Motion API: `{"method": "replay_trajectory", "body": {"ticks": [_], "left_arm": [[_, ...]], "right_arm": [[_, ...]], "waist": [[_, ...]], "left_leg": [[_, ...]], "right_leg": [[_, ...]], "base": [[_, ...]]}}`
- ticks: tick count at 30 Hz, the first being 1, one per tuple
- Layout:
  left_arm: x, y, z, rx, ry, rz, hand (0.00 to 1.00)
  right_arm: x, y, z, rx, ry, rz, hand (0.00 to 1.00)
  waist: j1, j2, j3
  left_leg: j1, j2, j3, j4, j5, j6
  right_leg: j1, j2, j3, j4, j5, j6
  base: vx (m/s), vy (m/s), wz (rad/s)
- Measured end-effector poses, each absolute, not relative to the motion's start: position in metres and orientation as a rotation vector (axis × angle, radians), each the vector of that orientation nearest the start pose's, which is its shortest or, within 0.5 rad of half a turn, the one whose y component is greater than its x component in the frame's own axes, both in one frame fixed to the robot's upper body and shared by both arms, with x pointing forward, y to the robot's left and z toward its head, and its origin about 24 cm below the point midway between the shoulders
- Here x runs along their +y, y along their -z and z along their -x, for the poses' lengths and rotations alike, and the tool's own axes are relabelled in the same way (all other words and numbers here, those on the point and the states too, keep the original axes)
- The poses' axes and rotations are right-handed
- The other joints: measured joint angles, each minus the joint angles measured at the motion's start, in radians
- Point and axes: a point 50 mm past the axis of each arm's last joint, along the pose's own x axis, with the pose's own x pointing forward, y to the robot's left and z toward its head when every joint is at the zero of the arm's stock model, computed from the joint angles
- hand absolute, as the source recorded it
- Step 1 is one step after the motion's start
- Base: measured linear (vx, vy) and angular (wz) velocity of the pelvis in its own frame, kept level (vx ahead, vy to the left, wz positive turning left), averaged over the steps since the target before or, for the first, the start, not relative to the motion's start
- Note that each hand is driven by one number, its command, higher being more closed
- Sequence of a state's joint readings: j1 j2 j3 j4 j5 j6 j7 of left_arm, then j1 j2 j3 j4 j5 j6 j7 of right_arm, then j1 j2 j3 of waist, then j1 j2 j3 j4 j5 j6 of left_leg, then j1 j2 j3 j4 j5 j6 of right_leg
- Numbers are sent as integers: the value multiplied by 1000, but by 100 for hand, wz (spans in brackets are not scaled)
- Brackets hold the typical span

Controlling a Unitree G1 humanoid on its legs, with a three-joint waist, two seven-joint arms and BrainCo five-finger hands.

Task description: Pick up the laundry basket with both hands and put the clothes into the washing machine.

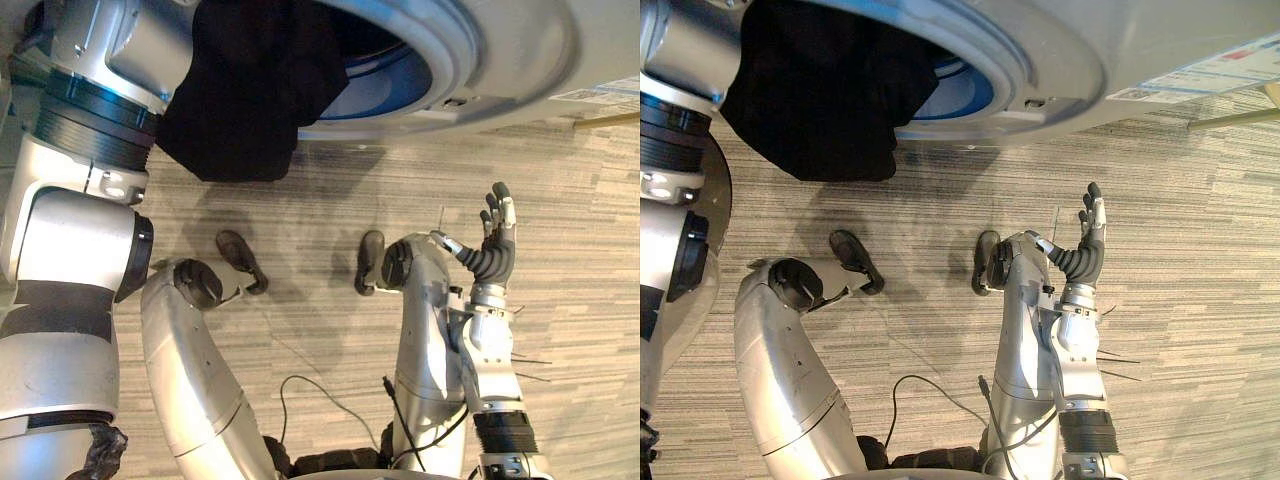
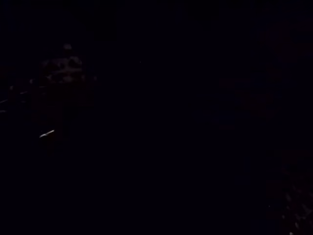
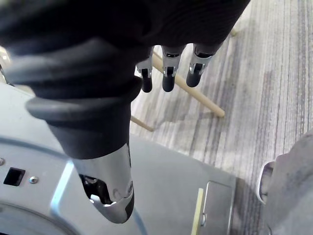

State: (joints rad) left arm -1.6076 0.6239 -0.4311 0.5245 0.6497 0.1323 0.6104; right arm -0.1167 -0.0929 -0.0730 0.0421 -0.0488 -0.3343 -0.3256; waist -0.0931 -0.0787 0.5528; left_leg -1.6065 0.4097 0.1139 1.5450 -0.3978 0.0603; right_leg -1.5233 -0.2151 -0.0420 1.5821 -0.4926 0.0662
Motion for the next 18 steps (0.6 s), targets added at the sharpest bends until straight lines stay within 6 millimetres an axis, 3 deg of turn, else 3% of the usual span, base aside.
{"method": "replay_trajectory", "body": {"ticks": [3, 8, 14, 18], "left_arm": [[115, -465, -313, -1300, -747, -1088, 0], [97, -434, -333, -1209, -519, -1117, 0], [101, -397, -348, -1117, -433, -1070, 0], [107, -376, -343, -1104, -394, -898, 0]], "right_arm": [[-190, -95, -266, -410, 345, 88, 0], [-191, -94, -266, -395, 321, 101, 0], [-190, -92, -266, -374, 312, 123, 0], [-191, -84, -266, -331, 320, 170, 0]], "waist": [[1, 0, 0], [2, 0, 0], [7, 0, 0], [19, 1, 0]], "left_leg": [[-2, -15, 4, 7, -1, 2], [-1, -28, 4, 6, -1, 3], [10, -30, 1, 2, 3, 4], [36, -51, -10, -36, 20, -21]], "right_leg": [[0, -7, 10, 14, -7, 9], [0, -15, 13, 20, -10, 10], [8, -17, 10, 30, -17, -1], [43, -32, -12, 12, -23, -12]], "base": [[35, -22, 17], [27, -16, 4], [25, -43, 5], [18, -54, 16]]}}
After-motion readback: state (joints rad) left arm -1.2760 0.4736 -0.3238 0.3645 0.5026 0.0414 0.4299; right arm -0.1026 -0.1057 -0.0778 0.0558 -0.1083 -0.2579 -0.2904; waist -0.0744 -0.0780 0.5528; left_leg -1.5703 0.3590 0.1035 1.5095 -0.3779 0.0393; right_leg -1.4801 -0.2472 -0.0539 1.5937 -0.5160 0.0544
